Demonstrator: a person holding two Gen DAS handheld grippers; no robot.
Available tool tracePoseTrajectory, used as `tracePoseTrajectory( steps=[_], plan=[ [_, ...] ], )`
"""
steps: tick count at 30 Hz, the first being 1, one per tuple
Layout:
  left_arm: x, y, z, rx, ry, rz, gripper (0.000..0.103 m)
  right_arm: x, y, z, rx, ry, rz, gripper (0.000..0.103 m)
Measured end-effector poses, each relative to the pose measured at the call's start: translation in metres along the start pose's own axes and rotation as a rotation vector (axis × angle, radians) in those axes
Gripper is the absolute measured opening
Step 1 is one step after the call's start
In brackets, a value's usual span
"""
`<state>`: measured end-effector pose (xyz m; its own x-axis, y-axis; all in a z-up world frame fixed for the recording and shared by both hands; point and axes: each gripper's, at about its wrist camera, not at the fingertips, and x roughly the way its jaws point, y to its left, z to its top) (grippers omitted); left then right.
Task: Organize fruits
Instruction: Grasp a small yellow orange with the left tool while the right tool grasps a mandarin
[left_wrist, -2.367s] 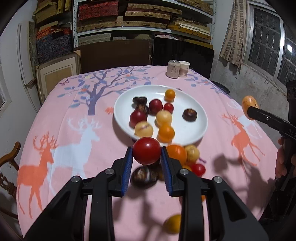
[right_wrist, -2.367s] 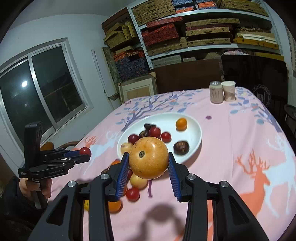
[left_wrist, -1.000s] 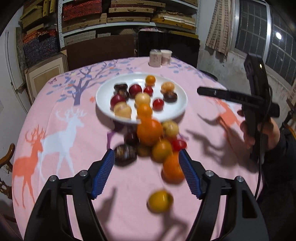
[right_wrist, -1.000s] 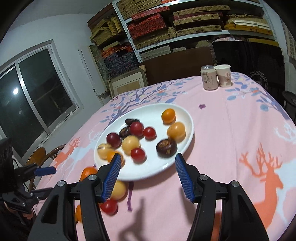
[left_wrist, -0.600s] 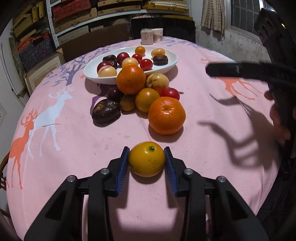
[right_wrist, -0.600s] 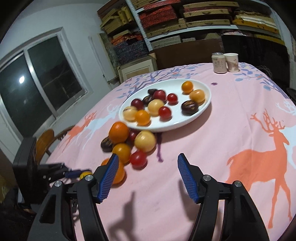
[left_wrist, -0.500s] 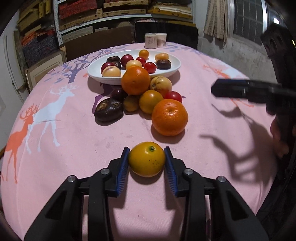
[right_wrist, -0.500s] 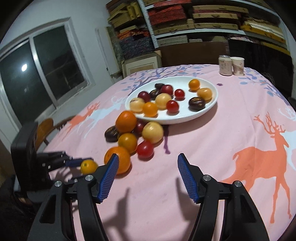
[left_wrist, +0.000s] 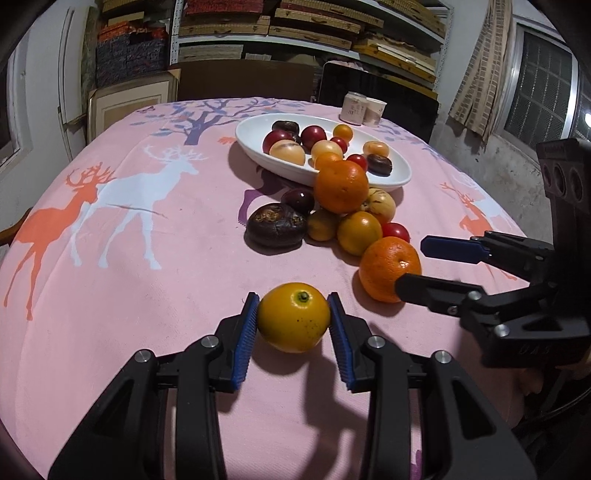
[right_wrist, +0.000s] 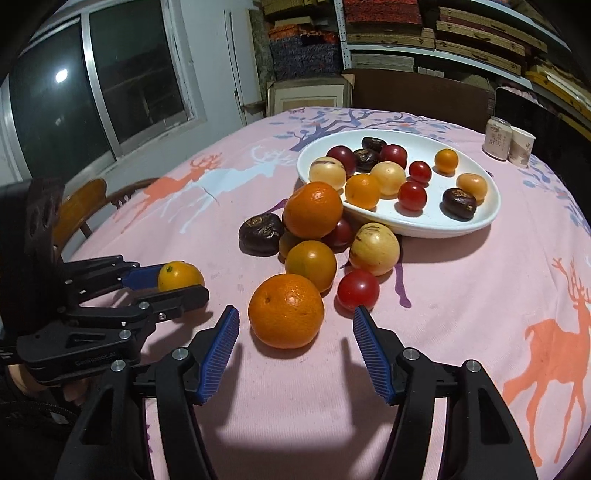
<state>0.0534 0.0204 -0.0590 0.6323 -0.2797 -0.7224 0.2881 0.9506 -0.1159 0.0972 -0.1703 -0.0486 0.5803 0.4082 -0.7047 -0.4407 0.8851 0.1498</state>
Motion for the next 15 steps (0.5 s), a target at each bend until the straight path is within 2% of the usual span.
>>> tracePoseTrajectory(
  steps=[3, 6, 7, 10, 15],
  plan=[
    [0.004, 0.005, 0.001, -0.031, 0.024, 0.002, 0.037, 0.014, 0.003, 0.005, 0.0, 0.048, -0.022, 0.065],
    [0.007, 0.006, 0.0, -0.037, 0.035, 0.005, 0.037, 0.024, 0.004, 0.008, 0.02, 0.079, -0.003, 0.049],
    [0.007, 0.005, 0.0, -0.033, 0.034, 0.006, 0.037, 0.025, 0.005, 0.007, 0.018, 0.08, 0.005, 0.047],
    [0.007, 0.004, 0.0, -0.031, 0.035, 0.005, 0.037, 0.021, 0.004, 0.005, 0.019, 0.058, -0.004, 0.046],
    [0.006, 0.002, -0.001, -0.021, 0.027, 0.011, 0.037, 0.001, -0.015, -0.004, 0.091, -0.007, -0.001, 0.046]
  ],
)
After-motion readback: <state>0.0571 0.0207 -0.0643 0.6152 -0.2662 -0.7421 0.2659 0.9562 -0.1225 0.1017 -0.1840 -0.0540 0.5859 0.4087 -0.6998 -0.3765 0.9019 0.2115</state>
